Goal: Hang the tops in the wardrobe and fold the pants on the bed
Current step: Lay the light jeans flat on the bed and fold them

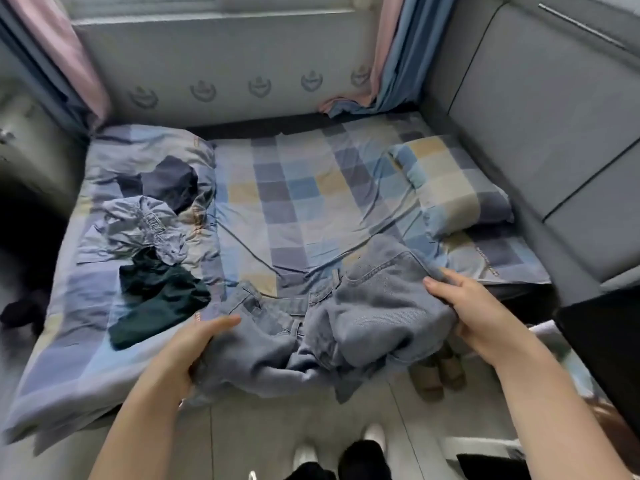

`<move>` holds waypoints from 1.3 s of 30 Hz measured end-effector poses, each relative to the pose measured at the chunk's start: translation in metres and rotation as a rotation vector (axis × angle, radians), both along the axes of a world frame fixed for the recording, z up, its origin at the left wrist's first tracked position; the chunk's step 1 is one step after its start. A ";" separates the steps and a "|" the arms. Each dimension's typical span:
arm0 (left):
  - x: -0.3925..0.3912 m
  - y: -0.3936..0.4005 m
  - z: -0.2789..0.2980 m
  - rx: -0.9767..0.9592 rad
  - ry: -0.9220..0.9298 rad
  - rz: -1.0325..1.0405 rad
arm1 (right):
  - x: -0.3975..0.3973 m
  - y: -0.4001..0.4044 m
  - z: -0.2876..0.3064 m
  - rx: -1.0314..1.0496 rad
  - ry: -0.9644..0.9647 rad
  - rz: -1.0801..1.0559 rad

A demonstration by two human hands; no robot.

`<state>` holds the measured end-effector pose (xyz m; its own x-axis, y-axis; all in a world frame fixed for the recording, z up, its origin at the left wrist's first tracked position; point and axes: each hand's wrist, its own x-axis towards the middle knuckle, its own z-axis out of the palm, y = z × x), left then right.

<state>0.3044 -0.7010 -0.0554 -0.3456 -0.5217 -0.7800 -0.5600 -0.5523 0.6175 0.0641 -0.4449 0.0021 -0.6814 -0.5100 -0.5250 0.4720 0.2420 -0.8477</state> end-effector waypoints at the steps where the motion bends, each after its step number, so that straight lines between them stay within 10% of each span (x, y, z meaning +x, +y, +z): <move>1: -0.004 -0.008 -0.004 -0.075 -0.033 -0.023 | -0.010 -0.010 -0.004 -0.022 0.012 0.003; 8: -0.041 -0.037 -0.003 -0.519 0.142 0.062 | -0.072 -0.053 -0.012 -0.197 0.031 -0.095; 18: -0.175 -0.059 0.011 -0.671 0.235 0.479 | -0.219 -0.118 0.005 -0.347 0.008 -0.122; 29: -0.400 -0.283 0.079 -1.294 0.430 0.372 | -0.415 -0.360 0.032 -0.304 0.808 -0.020; 35: -0.453 -0.360 -0.114 -0.929 -0.221 -0.151 | -0.480 -0.428 -0.178 0.534 0.795 0.576; 39: -0.421 -0.304 -0.269 -0.614 -0.363 -0.422 | -0.438 -0.381 -0.340 0.709 0.573 0.794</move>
<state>-0.1166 -1.0053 -0.3239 -0.3895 -0.7740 -0.4992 -0.8673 0.1258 0.4817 -0.3734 -0.8261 -0.3374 -0.5346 -0.6126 -0.5822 -0.4194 0.7904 -0.4466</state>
